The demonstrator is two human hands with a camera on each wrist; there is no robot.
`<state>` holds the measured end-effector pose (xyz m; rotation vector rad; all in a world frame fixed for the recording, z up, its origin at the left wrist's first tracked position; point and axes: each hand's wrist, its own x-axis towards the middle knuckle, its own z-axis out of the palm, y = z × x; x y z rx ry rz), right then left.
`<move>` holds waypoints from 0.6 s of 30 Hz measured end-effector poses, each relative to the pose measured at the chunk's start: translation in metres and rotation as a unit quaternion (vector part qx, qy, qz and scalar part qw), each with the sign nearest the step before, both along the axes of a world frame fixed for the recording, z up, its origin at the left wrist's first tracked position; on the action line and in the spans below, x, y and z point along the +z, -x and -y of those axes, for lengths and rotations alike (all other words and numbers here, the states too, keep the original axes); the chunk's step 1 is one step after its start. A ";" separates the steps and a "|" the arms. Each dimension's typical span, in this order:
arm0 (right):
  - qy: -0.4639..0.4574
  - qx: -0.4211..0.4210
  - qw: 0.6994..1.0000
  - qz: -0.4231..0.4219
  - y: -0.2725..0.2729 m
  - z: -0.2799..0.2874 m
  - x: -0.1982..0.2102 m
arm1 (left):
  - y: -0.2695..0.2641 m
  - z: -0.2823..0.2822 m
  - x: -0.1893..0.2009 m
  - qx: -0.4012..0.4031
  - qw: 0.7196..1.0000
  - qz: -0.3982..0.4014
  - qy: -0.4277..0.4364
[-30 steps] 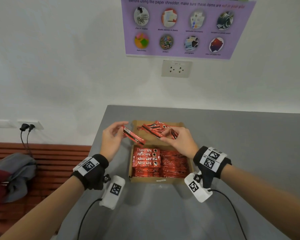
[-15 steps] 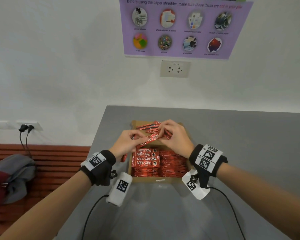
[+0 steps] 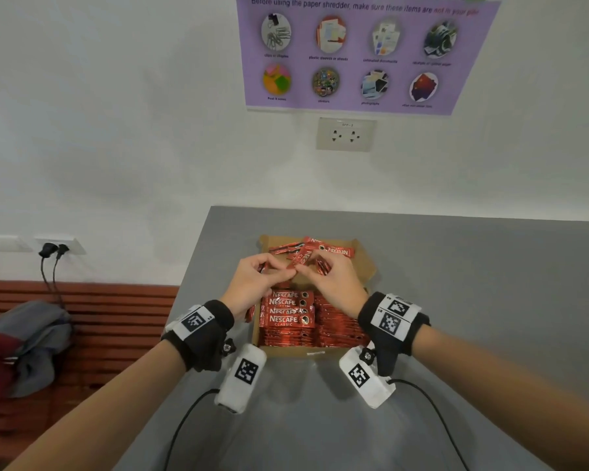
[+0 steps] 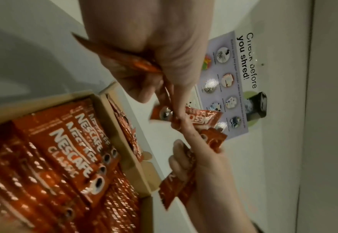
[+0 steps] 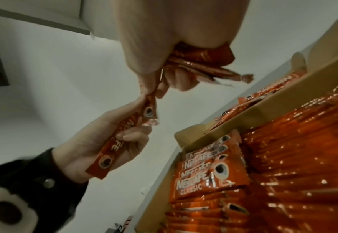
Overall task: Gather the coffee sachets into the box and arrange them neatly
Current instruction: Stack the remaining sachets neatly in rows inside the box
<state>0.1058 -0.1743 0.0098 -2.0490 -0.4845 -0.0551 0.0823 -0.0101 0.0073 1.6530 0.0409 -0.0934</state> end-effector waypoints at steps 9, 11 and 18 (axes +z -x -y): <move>0.207 0.147 0.966 -0.046 -0.004 0.005 0.000 | 0.004 -0.023 0.007 -0.063 0.986 0.016 -0.156; 0.191 0.156 0.966 -0.077 0.000 0.007 -0.003 | 0.007 -0.027 0.003 -0.069 0.987 -0.024 -0.142; 0.180 0.133 0.962 -0.155 0.010 0.016 -0.026 | 0.015 -0.032 -0.021 -0.066 0.980 -0.077 -0.170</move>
